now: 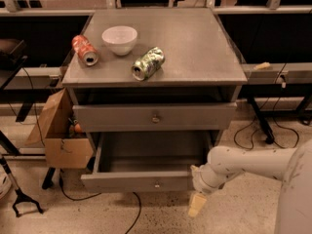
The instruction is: Open middle drawer
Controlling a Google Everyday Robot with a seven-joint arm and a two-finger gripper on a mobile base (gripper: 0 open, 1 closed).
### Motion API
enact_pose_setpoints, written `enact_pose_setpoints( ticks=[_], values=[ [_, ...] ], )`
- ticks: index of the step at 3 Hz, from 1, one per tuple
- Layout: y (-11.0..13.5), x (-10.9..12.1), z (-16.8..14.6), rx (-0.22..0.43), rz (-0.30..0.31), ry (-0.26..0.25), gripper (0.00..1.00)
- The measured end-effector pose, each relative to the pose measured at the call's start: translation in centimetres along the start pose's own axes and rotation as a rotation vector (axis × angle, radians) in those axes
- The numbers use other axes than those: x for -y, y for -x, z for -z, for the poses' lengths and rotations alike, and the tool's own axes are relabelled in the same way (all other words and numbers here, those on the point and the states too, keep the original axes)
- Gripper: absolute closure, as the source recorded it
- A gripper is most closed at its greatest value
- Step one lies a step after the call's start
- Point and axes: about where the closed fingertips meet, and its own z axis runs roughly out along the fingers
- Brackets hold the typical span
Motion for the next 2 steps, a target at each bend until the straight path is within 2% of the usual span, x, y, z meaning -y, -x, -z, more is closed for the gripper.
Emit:
enact_pose_setpoints(
  ticks=[1,2],
  values=[
    [0.15,0.27,0.13,0.000,0.000,0.000,0.19],
    [0.34,0.48,0.44,0.000,0.000,0.000,0.42]
  ],
)
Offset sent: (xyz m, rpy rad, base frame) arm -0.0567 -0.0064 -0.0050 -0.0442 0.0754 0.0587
